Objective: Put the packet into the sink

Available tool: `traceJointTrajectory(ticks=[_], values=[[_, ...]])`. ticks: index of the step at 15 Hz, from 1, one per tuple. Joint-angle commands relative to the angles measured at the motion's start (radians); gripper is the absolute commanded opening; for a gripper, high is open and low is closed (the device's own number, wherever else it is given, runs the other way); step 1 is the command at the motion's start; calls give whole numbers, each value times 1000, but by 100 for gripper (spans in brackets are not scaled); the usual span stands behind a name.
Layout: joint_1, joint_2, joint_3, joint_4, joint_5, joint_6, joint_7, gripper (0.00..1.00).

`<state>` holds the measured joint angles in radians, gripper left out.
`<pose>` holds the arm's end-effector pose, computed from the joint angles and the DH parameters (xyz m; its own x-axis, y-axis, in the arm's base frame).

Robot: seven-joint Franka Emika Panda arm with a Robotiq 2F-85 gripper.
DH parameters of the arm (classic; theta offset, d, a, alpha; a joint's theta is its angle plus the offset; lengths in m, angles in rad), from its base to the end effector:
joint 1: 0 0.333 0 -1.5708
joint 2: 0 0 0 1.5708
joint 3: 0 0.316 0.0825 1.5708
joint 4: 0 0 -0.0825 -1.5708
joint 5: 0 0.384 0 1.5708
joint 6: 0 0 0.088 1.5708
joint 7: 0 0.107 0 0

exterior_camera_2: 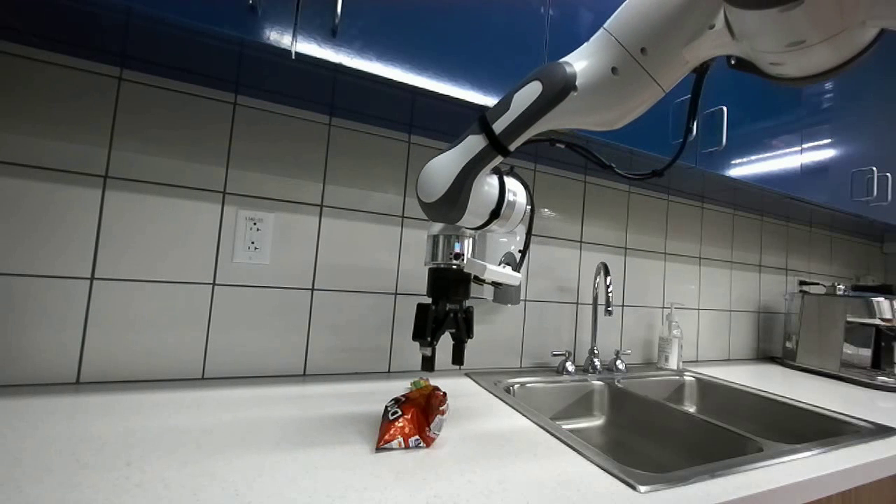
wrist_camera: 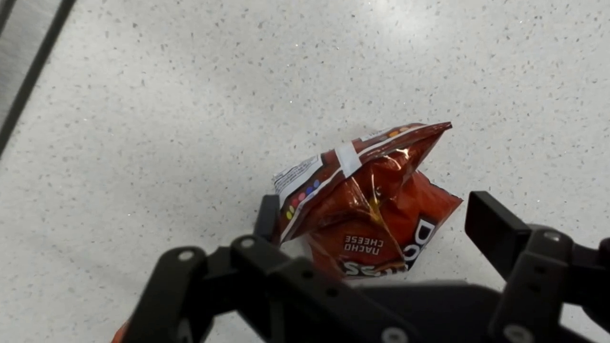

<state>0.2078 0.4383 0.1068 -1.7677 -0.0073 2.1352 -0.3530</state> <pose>0.6171 0.1947 0.3112 0.7861 0.6161 -0.0505 0.6133 -0.7875 -0.0606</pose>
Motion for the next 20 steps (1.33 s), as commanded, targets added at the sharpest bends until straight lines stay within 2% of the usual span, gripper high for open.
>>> traceJointTrajectory(ticks=[1, 9, 17, 18, 19, 20], values=[[-33, 45, 36, 73, -27, -68, -51, 100], [-37, 96, 51, 111, -39, -94, -108, 100], [-32, 149, 65, 161, -34, -90, -112, 100], [-32, 156, 67, 167, -33, -90, -109, 75], [-31, 161, 67, 173, -34, -88, -109, 72], [-31, 166, 68, 178, -34, -88, -107, 65]])
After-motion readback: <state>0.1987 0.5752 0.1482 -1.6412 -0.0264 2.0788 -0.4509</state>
